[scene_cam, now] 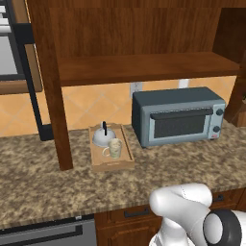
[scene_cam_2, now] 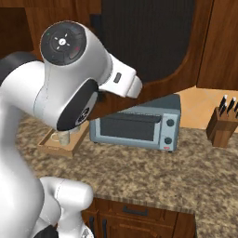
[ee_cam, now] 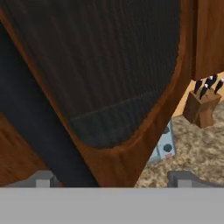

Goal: Pick the kettle from the counter and place it on the tray. Then pick the mug from the cabinet and place it on the tray. Then close the cabinet doors.

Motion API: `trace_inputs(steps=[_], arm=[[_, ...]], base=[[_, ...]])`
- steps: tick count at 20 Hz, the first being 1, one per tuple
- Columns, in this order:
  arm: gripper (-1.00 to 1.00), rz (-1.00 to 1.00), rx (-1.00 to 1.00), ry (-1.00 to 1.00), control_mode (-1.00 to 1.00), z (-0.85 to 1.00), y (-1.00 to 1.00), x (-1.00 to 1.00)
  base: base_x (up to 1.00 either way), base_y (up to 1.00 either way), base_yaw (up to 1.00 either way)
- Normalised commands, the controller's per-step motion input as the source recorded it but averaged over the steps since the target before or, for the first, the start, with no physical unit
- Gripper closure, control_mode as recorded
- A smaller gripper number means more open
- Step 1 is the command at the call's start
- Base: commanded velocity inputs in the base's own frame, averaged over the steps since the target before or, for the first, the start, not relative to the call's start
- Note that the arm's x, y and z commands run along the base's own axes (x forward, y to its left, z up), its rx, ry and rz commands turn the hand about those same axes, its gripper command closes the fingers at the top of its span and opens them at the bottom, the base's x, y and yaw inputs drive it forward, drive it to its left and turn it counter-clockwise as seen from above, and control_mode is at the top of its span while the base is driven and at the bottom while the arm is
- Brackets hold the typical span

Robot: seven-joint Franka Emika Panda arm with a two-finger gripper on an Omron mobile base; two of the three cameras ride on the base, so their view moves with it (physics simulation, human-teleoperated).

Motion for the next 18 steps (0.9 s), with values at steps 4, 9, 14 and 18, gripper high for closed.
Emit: trace_inputs(steps=[4, 9, 14, 18], arm=[[-1.00, 0.31, -0.16, 0.01, -1.00, -0.61, 0.42, 0.88], [-1.00, 0.23, -0.07, 0.03, -1.00, -0.34, 0.38, 0.98], [-1.00, 0.05, -0.10, 0.15, -1.00, -0.30, 0.44, 0.98], [-1.00, 0.03, -0.07, 0.02, -1.00, -0.56, 0.41, 0.90]], base=[[0.00, 0.00, 0.00], [0.00, 0.00, 0.00], [0.00, 0.00, 0.00], [0.00, 0.00, 0.00]])
